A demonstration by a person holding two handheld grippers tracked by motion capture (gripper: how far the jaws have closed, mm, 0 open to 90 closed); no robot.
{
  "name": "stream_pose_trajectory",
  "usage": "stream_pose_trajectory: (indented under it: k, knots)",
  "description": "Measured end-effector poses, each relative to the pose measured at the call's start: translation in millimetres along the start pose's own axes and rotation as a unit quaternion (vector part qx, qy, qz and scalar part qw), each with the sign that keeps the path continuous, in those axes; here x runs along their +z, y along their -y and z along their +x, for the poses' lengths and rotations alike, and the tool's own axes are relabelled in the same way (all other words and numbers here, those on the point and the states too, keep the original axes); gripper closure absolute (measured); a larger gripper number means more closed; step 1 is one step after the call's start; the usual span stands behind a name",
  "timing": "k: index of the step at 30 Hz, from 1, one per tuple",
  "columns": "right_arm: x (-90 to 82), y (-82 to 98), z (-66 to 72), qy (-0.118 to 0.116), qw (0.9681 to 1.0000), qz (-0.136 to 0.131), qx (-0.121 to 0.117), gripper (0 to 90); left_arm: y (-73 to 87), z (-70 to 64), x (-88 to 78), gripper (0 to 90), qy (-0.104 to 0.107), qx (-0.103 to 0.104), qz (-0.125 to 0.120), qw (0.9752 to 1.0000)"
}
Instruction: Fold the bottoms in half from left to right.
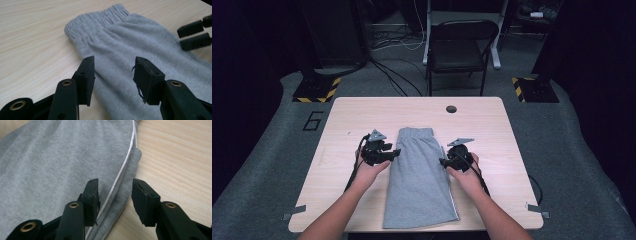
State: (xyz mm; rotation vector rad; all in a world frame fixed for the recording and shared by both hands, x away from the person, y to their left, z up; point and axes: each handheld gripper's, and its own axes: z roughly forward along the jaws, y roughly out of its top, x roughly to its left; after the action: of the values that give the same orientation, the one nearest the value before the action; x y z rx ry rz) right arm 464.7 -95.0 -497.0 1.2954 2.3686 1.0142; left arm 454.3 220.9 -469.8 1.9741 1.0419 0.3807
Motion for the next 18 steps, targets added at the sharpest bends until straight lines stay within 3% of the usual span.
stream_pose_trajectory:
  k: [2,4,9,12,15,18]
  knots:
    - [4.9,-1.5,-4.7,-0.001,0.9999,0.012,-0.005,58.2,5.2,0.3,-2.2,50.6,0.001,-0.001,0.001,1.0]
    - [9.8,-2.3,-5.2,-0.003,0.9998,0.017,0.01,60.4,10.6,0.9,-4.9,50.5,-0.001,-0.003,0.002,1.0]
    - [13.7,-1.0,-6.2,-0.004,0.9997,0.025,0.002,77.5,17.6,3.6,-10.9,50.2,0.003,-0.014,0.007,0.9999]
    - [13.9,-0.8,-5.5,-0.002,0.9998,0.021,0.007,80.2,20.4,6.3,-12.4,49.9,0.002,-0.022,0.007,0.9997]
    - [11.1,-0.5,-4.0,0.012,0.9998,0.017,-0.004,81.7,23.3,8.0,-12.2,49.7,0.002,-0.027,0.009,0.9996]
    - [10.2,1.6,-8.2,0.014,0.9998,0.009,0.007,81.7,26.1,8.0,-10.7,49.4,0.0,-0.03,0.011,0.9995]
